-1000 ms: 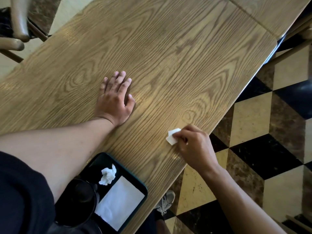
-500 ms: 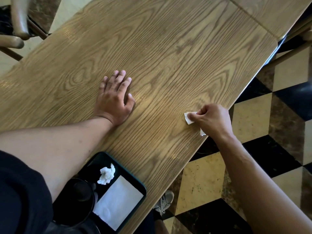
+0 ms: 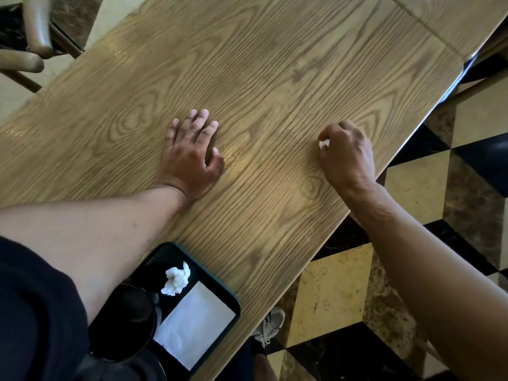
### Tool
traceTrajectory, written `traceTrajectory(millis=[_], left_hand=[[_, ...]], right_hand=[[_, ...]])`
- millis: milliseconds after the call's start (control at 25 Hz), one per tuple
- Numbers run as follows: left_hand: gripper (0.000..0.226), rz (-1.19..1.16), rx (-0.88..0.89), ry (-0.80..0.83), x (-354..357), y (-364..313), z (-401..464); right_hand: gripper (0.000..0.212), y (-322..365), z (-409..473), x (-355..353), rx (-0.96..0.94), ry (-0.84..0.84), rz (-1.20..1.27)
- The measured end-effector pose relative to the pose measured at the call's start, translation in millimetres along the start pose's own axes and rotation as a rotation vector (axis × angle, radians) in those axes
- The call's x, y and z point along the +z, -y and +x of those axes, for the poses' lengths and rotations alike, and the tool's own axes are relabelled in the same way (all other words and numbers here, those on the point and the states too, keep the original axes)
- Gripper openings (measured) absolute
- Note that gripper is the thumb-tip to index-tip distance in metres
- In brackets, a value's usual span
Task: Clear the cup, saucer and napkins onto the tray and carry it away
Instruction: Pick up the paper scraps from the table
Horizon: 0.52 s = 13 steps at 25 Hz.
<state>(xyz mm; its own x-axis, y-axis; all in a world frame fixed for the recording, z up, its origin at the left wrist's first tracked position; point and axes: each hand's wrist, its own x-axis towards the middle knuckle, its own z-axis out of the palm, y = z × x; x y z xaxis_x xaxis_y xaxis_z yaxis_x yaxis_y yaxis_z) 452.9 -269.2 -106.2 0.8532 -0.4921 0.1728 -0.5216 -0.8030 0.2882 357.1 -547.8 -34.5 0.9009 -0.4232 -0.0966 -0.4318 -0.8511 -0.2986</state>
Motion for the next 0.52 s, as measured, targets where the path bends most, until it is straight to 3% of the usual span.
traceTrajectory(millis=[200, 520], left_hand=[[0.06, -0.007, -0.007, 0.01, -1, -1, 1], [0.058, -0.006, 0.005, -0.011, 0, 0, 0]], right_hand=[[0.02, 6, -42, 7, -0.313, 0.051, -0.011], [0.017, 1, -78, 7, -0.21, 0.201, 0.276]])
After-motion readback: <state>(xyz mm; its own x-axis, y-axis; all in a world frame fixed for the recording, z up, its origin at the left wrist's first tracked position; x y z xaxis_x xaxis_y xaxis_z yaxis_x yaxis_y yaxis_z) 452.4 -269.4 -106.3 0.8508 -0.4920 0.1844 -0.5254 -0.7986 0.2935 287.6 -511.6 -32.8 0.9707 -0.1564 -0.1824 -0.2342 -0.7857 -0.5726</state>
